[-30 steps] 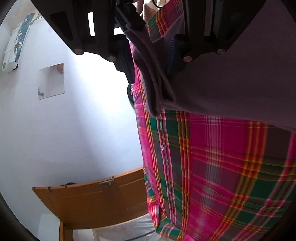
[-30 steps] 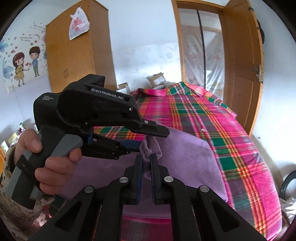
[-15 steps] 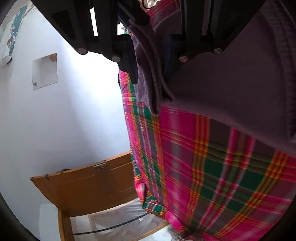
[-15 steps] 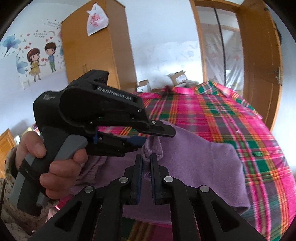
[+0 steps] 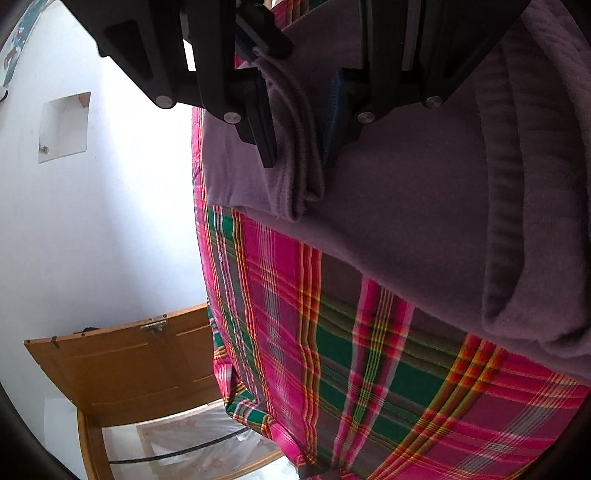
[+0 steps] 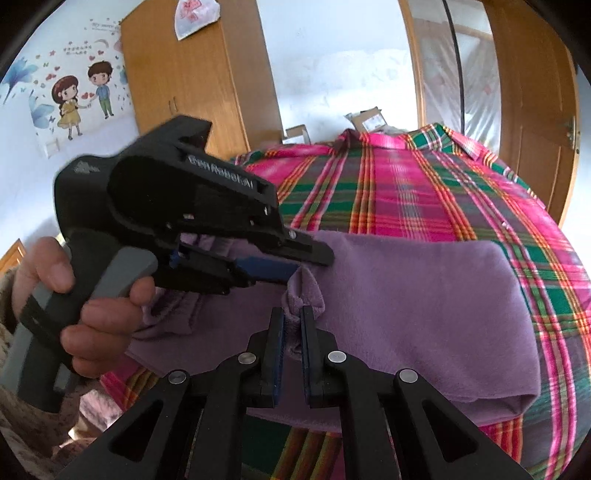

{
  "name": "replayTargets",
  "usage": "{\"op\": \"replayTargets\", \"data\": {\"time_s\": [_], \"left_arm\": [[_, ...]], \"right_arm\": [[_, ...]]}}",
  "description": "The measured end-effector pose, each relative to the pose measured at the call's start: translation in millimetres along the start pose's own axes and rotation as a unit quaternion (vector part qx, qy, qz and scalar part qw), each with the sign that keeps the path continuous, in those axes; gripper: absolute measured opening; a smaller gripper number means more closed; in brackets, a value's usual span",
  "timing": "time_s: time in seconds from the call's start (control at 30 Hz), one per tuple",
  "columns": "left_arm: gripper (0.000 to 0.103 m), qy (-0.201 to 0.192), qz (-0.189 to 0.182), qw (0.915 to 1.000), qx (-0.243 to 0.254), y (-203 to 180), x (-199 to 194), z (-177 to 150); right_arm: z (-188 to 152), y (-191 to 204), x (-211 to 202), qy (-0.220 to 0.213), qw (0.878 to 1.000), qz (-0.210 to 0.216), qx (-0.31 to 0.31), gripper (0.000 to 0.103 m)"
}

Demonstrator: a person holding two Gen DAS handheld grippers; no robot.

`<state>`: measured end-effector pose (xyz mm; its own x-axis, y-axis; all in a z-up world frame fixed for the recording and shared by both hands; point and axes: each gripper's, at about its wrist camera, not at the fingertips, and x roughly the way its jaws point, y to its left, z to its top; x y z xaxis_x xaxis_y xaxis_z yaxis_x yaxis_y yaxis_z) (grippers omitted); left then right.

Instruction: Fold clothes

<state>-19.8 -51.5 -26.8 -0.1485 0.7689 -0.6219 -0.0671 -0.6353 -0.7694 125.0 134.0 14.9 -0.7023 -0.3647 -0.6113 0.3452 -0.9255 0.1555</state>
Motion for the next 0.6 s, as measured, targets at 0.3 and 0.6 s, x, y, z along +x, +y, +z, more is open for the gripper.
{"op": "replayTargets", "data": {"time_s": [0.3,0.6], "left_arm": [[0.025,-0.041,0.011,0.9991,0.004,-8,-27,-3],[0.028,-0.062,0.022,0.9971,0.037,-38,-22,2]], "right_arm": [[-4,-6,12,0.034,0.999,0.012,0.006,0.014],[-17,-27,-48,-0.004,1.0,-0.004,0.007,0.019]]}}
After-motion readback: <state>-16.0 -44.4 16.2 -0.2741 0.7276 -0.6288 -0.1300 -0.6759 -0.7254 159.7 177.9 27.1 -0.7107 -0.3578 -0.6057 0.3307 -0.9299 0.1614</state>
